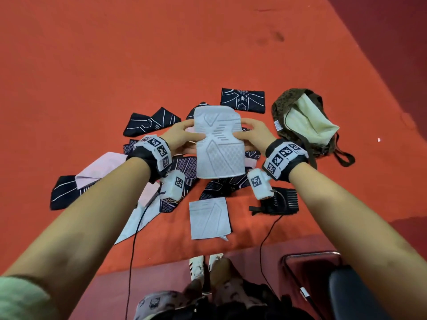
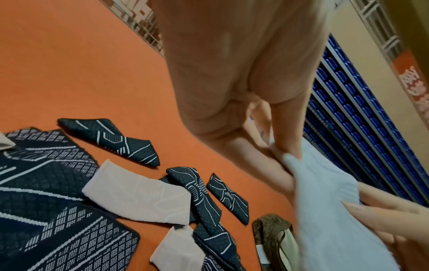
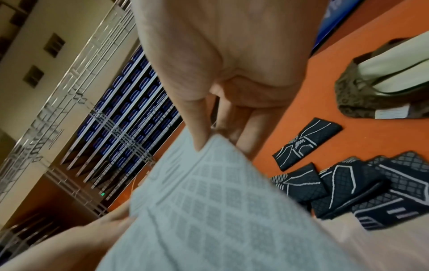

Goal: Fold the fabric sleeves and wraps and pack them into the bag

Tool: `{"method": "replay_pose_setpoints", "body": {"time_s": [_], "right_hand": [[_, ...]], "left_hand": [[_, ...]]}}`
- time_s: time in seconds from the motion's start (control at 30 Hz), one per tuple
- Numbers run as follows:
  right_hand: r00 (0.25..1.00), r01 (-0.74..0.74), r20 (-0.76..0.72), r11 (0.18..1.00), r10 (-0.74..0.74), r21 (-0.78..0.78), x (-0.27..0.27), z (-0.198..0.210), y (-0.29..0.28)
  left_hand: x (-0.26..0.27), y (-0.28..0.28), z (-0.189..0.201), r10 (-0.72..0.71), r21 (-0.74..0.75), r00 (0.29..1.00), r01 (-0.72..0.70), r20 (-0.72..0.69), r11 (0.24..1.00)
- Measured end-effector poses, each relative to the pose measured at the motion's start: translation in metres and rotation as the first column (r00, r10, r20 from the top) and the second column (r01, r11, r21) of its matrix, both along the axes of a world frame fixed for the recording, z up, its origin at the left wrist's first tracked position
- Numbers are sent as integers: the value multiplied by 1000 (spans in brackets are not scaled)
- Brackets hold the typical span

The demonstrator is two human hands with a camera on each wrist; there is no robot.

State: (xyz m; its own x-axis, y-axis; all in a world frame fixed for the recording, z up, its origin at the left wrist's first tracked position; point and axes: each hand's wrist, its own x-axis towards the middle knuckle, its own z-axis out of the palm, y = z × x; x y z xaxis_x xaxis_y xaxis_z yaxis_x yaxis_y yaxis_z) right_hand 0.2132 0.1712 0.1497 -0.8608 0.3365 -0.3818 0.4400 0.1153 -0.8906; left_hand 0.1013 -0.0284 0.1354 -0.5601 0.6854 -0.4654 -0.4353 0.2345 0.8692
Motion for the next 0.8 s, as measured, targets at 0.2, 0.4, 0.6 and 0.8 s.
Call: {"method": "replay_pose_setpoints", "body": {"time_s": [0.2,0.4,0.6,0.8], "right_hand": [[995,-35,-99,995,25,-94,11,7,0],[995,-65,-77,997,62,-34,11,0,3],[993,-120,1,986,120,114,13,0,0],[996,-19,87,995,28,-100,10,0,-2]], "left_hand": [[0,-10,-6,-3,41,999,4,-40,999],[3,-13,-9,7,-8,996,-7,-84,1000],[5,-12,-13,33,-136,995,-45,-89,990],[13,-6,-12,-45,-156,960,1,-275,988]]}}
